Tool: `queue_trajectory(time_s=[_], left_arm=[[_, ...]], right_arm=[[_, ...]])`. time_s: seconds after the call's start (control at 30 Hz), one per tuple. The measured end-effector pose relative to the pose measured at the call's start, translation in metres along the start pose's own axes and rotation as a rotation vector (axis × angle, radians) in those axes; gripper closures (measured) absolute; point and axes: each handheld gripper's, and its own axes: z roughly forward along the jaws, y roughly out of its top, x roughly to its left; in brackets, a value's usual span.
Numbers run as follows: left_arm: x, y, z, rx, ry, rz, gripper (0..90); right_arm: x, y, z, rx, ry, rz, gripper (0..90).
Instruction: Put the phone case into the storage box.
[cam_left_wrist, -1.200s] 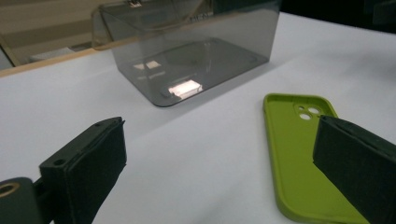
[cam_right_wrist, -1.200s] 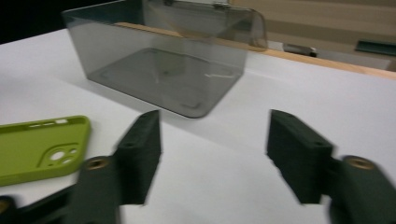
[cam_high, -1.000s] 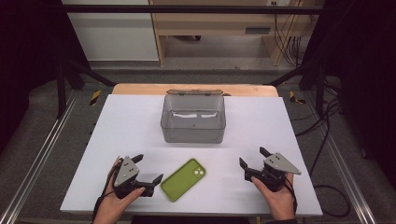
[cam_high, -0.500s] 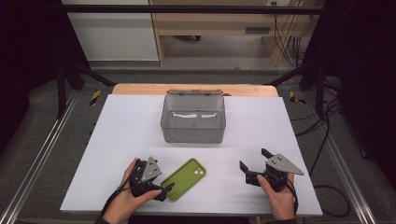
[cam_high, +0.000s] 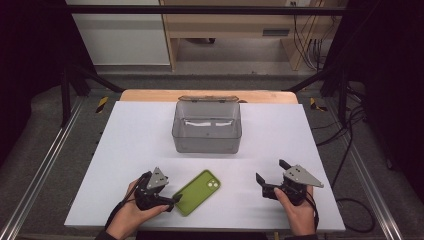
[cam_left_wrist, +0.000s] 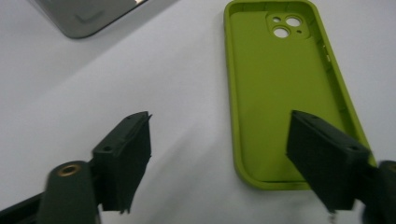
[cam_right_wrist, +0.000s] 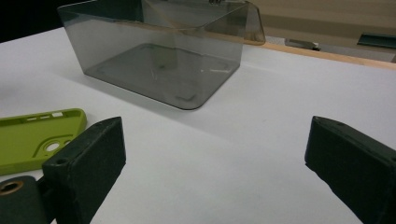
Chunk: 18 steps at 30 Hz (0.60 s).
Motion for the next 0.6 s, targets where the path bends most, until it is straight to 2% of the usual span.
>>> queue_trajectory(time_s=[0.07, 0.27, 0.47, 0.57, 0.6], left_arm=[[0.002, -0.001, 0.001, 0.002, -0.020, -0.029, 27.5], [0.003, -0.001, 0.005, 0.016, -0.060, -0.052, 49.0], [0.003, 0.000, 0.011, 0.027, -0.083, -0.079, 65.5], [0.002, 0.000, 0.015, 0.038, -0.084, -0.095, 67.5], [0.003, 0.000, 0.016, 0.037, -0.091, -0.101, 72.6]], right_arm=[[0.000, 0.000, 0.000, 0.000, 0.001, 0.000, 5.4], [-0.001, 0.000, 0.000, -0.007, 0.002, 0.002, 5.6], [0.000, 0.001, 0.000, -0.007, 0.009, 0.004, 5.7], [0.000, 0.001, 0.000, -0.009, 0.010, 0.007, 5.7], [-0.001, 0.000, 0.000, -0.011, 0.009, 0.009, 5.8]])
